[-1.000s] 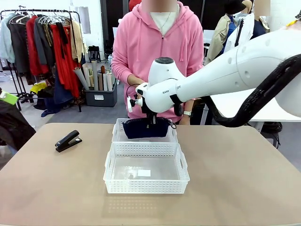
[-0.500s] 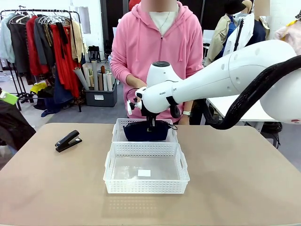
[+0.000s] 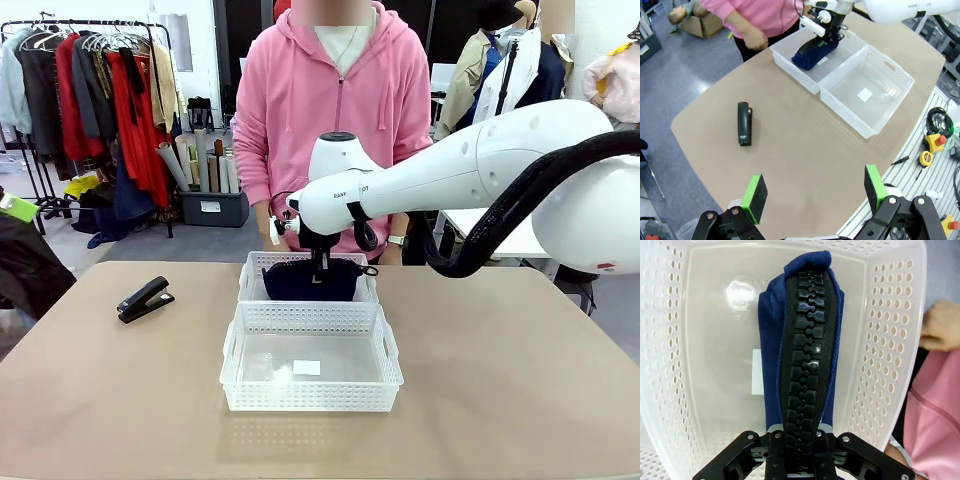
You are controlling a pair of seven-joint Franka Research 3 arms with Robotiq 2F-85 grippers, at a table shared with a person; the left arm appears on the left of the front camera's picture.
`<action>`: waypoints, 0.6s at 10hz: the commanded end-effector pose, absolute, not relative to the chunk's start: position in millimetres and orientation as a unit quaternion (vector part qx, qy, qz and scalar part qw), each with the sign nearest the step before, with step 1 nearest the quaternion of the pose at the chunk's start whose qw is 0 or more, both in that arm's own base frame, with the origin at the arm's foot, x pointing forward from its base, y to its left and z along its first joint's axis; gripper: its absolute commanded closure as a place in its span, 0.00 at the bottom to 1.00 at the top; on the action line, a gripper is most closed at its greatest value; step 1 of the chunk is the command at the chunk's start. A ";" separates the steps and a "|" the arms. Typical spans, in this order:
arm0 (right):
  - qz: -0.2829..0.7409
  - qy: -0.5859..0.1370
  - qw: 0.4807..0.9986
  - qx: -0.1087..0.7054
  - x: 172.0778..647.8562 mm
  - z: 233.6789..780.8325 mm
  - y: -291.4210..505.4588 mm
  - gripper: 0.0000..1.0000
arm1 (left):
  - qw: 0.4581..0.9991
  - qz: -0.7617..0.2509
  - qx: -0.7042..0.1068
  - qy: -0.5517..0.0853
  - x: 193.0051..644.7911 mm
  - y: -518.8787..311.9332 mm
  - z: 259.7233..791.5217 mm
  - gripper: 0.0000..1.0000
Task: Distribute items into two baskets.
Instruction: Place the picked Pencil pouch into the Organizing basket as instructed by the person.
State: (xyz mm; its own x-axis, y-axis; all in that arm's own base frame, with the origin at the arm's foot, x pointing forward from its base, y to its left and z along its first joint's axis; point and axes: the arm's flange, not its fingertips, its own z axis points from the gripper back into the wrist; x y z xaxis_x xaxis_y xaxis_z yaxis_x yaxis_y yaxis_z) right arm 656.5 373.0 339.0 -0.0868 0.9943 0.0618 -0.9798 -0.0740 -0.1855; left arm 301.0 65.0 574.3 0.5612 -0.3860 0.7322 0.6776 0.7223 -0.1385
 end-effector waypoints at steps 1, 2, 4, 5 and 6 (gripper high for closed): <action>0.740 -0.084 0.667 -0.016 663.9 340.6 377.6 1.00 | 0.855 -0.312 -0.214 -0.355 301.8 63.8 574.2 0.00; 0.740 -0.083 0.668 -0.015 663.6 342.2 376.7 0.87 | 0.855 -0.312 -0.214 -0.355 301.8 63.8 574.2 0.00; 0.737 -0.089 0.670 -0.012 659.8 354.7 369.9 0.48 | 0.855 -0.312 -0.214 -0.355 301.8 63.8 574.2 0.00; 0.734 -0.096 0.672 -0.012 656.7 363.2 363.7 0.28 | 0.855 -0.312 -0.214 -0.355 301.8 63.8 574.2 0.00; 0.730 -0.106 0.675 -0.013 652.0 374.9 354.1 0.08 | 0.855 -0.312 -0.214 -0.355 301.8 63.8 574.2 0.00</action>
State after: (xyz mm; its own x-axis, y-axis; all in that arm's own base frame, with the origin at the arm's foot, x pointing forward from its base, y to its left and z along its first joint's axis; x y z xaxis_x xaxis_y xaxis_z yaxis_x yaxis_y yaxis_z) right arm 661.0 365.2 358.9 -0.0708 0.9936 0.0877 -0.9814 -0.0537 -0.1842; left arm 301.0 65.0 574.3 0.5612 -0.3860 0.7322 0.6776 0.7223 -0.1385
